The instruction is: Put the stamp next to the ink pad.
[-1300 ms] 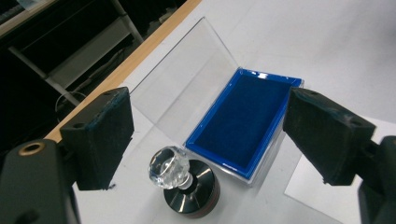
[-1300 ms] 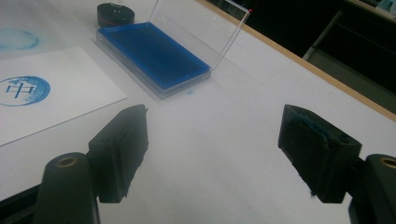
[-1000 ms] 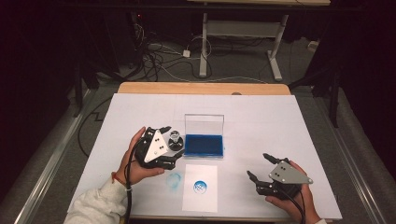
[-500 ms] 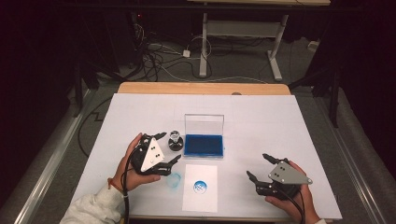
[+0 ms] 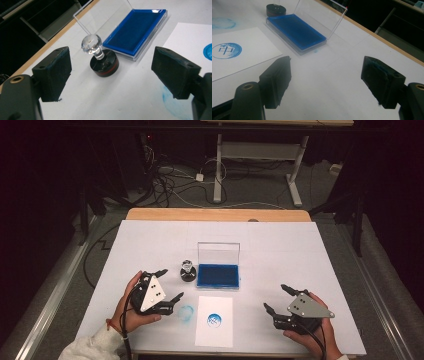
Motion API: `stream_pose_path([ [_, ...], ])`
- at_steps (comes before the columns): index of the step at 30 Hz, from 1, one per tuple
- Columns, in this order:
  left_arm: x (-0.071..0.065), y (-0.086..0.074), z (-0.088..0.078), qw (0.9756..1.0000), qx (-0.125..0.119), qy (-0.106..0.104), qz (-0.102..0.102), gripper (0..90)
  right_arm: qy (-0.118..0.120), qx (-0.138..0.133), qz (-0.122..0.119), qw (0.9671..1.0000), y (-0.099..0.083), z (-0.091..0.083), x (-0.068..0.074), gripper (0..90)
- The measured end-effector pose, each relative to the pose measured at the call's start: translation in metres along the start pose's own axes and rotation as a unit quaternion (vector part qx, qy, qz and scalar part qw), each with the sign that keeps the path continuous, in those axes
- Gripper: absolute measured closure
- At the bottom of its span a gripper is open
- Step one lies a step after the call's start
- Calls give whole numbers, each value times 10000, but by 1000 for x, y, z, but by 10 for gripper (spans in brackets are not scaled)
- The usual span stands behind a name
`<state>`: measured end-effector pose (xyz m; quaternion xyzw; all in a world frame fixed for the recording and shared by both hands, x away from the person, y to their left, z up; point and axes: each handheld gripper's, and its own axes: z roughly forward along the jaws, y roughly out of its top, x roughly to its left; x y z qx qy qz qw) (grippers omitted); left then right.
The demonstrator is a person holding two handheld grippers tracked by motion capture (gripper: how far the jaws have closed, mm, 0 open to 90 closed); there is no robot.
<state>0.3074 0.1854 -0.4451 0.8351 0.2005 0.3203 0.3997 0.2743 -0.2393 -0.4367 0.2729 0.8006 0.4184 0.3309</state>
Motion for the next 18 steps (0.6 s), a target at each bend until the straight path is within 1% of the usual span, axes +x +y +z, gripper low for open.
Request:
stream_pose_path([
  [1, 0, -2, -1, 10000, 25, 14, 18, 161, -6, -1, -1, 10000, 0, 0, 0, 247],
  [3, 0, -6, -2, 10000, 65, -29, -34, 161, -26, 9, -28, 10000, 0, 0, 0, 247],
  [7, -1, -13, -5, 9999, 120, -50, -91, 161, -62, 3, -35, 10000, 0, 0, 1, 242],
  [11, 0, -21, -11, 9998, 179, -14, -106, 161, -147, -1, -27, 9999, 0, 0, 0, 238],
  [13, 2, -25, -14, 9997, 181, -1, -190, 161, -178, -4, -39, 9998, -1, 0, -1, 236],
  [15, 3, -29, -15, 9995, 197, -3, -235, 161, -188, -5, -45, 9998, -1, 0, -1, 220],
  [17, 4, -35, -16, 9994, 270, -17, -224, 161, -236, -6, -20, 9997, -1, 0, -2, 201],
  [18, 4, -38, -16, 9992, 320, -34, -251, 161, -237, -12, -3, 9997, -1, 0, -2, 193],
])
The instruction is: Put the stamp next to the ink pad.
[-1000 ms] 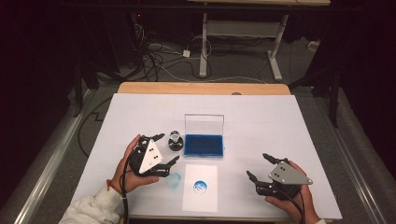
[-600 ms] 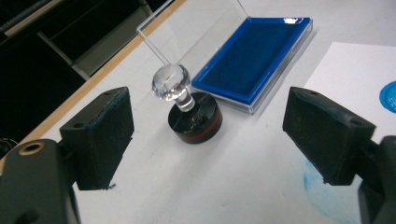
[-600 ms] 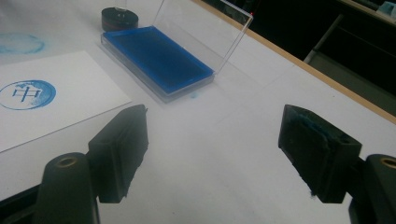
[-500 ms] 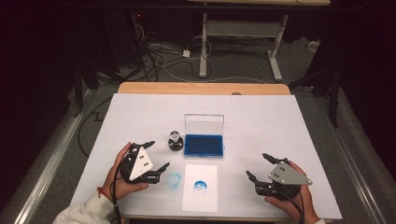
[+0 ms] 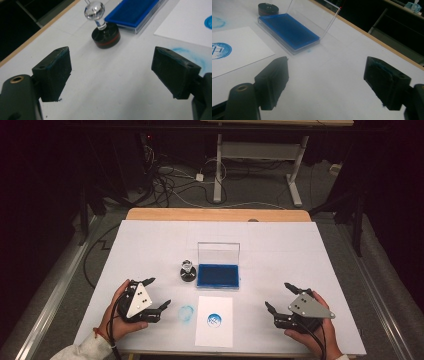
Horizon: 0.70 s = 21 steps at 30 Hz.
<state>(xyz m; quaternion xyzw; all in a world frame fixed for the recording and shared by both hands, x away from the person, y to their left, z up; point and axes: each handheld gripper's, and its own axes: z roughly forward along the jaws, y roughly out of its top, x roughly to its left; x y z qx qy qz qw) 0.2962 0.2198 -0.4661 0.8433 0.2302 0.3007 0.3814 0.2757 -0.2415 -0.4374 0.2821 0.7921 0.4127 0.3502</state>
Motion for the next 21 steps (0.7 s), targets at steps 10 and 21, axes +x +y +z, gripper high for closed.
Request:
stream_pose_path([
  [10, 5, -17, -5, 9995, 204, -130, -205, 161, 93, -36, 150, 9998, -3, 1, -3, 164],
  [21, 0, -16, -9, 9998, 165, -79, -126, 161, 34, 8, 83, 10000, -2, 1, 0, 164],
])
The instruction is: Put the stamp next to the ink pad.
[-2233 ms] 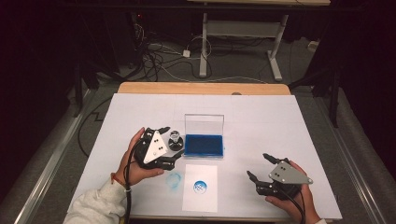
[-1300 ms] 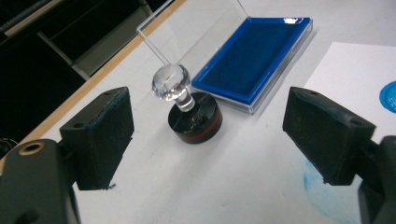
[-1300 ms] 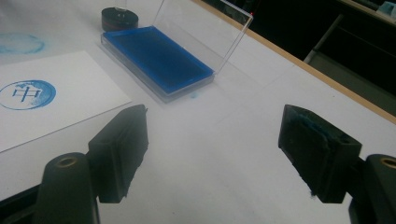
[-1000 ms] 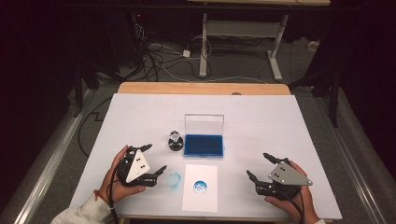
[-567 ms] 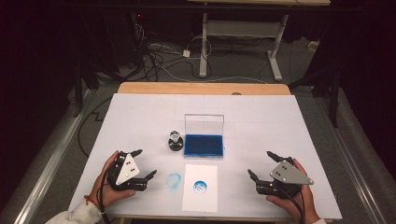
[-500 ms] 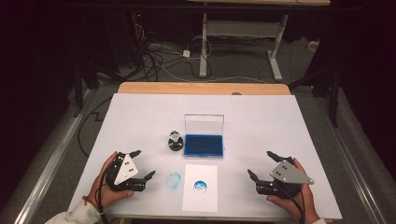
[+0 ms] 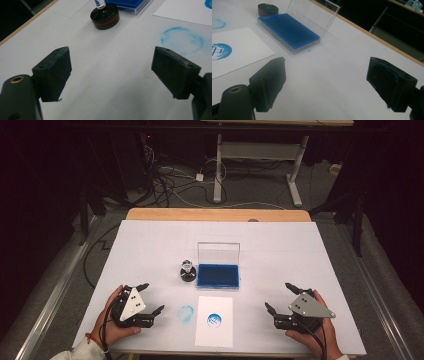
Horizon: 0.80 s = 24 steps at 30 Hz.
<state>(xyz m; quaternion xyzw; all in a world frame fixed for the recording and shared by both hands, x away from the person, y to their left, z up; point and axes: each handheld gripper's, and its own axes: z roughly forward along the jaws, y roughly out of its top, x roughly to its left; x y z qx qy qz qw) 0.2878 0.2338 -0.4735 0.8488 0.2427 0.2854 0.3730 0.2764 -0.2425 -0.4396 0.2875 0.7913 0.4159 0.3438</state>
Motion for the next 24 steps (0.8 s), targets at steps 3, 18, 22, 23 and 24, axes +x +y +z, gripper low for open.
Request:
stream_pose_path([
  [3, 0, -1, -2, 10000, 4, 19, -3, 161, -21, -13, -4, 10000, 1, 0, 1, 165],
  [18, 1, 2, 1, 10000, -26, -23, -12, 161, -47, 23, -11, 10000, 0, -2, 2, 166],
  [22, 2, 3, 4, 10000, -2, -37, -27, 161, -55, 29, -21, 10000, 0, -2, 2, 166],
  [23, 2, 3, 4, 10000, 14, -64, -27, 161, -57, 38, -20, 10000, -1, -2, 2, 166],
  [24, 2, 3, 5, 10000, 11, -71, -45, 161, -49, 50, -4, 10000, -1, -2, 1, 166],
])
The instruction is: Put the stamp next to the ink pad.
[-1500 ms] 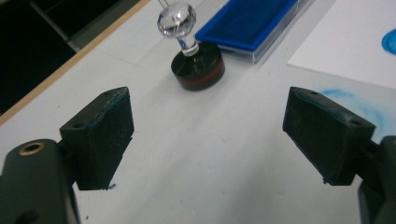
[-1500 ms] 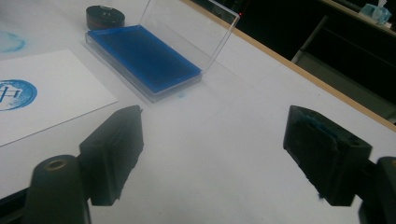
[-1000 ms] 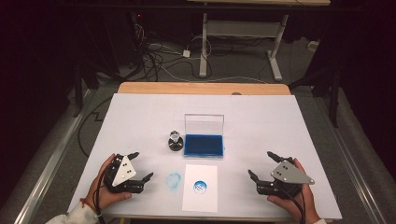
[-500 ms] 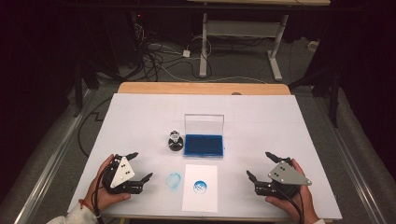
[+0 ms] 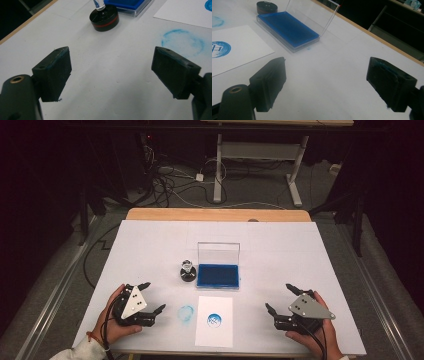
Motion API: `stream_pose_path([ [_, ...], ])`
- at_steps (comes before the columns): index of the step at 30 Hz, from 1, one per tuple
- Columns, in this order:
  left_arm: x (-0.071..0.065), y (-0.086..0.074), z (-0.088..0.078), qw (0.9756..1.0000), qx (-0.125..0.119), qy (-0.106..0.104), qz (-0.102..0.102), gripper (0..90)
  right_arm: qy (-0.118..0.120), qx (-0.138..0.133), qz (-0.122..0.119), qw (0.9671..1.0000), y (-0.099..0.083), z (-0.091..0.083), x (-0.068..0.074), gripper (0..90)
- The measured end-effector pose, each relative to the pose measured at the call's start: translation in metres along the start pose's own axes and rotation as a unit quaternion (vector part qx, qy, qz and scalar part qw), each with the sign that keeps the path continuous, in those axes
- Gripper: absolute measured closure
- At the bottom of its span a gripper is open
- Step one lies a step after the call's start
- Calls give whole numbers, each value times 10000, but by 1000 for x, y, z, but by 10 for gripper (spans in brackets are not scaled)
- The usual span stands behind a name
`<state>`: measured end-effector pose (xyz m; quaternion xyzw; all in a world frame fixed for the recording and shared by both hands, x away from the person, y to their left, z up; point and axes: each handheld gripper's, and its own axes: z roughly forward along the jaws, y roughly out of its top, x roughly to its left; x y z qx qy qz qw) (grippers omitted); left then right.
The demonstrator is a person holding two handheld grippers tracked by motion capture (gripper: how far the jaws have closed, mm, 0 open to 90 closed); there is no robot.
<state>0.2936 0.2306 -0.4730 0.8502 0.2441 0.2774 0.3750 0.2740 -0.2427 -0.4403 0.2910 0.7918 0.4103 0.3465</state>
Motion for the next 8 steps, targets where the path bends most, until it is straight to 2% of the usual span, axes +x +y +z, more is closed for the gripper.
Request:
stream_pose_path([
  [8, 3, 0, 1, 9999, 4, 41, -95, 161, -32, 16, 36, 10000, -1, 2, -2, 167],
])
